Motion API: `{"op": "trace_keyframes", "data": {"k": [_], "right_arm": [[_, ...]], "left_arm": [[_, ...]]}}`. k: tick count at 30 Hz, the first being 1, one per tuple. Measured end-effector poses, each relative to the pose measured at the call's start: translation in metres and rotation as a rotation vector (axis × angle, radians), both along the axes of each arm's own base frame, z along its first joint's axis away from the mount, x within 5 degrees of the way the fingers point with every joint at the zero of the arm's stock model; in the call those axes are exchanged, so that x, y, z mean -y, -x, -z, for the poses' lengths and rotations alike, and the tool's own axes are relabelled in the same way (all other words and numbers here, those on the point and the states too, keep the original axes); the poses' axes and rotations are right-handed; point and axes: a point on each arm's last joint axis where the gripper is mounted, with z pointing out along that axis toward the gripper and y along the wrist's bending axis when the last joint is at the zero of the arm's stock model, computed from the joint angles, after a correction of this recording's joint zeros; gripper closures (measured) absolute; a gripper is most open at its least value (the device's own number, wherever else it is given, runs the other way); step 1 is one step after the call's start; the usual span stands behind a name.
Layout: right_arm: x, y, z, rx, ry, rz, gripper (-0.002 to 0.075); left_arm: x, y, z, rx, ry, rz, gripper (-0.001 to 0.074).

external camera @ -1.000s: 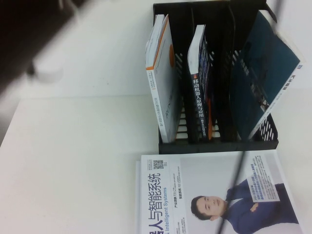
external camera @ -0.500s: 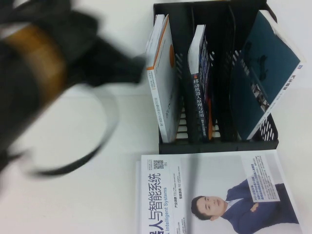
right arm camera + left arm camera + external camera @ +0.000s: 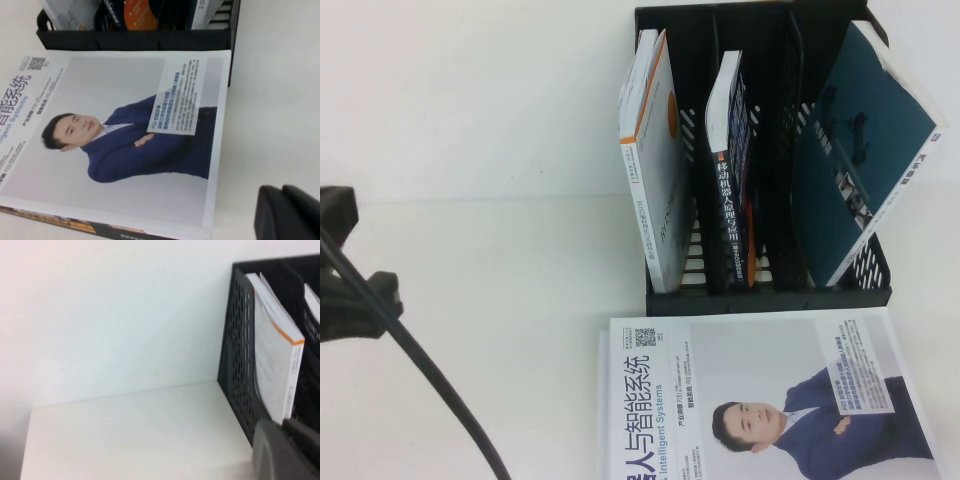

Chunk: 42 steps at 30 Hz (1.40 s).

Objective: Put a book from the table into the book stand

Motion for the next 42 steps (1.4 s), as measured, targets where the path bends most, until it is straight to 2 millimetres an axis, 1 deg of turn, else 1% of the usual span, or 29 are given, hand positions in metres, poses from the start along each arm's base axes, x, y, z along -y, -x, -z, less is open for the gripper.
{"op": "trace_keyframes", "data": {"k": [6,15,26,30,37,39,42], "right_arm": [[0.000,0.000,0.000,0.000,0.000,0.000,0.0729],[0.000,0.000,0.000,-0.002,0.001,0.000,0.0729],[0.000,0.000,0.000,-0.004,0.001,0.000,0.0729],[0.000,0.000,0.000,-0.004,0.001,0.000,0.0729],[0.000,0.000,0.000,-0.004,0.001,0.000,0.0729],[0.000,0.000,0.000,-0.004,0.001,0.000,0.0729],[0.000,0.000,0.000,-0.004,0.001,0.000,0.0729]], "left_arm": [[-0.004,0.001,0.003,-0.026,0.003,-0.020,0.0737],[-0.003,0.002,0.005,-0.052,0.012,-0.015,0.0737],[-0.004,0.002,0.004,-0.041,-0.017,-0.012,0.0737],[0.001,0.001,0.002,-0.024,0.023,0.047,0.0737],[0.013,-0.004,-0.004,0.043,0.064,0.235,0.0737],[0.015,-0.006,0.001,0.067,0.046,0.281,0.0737],[0.016,-0.006,0.013,0.099,0.041,0.352,0.0737]]}}
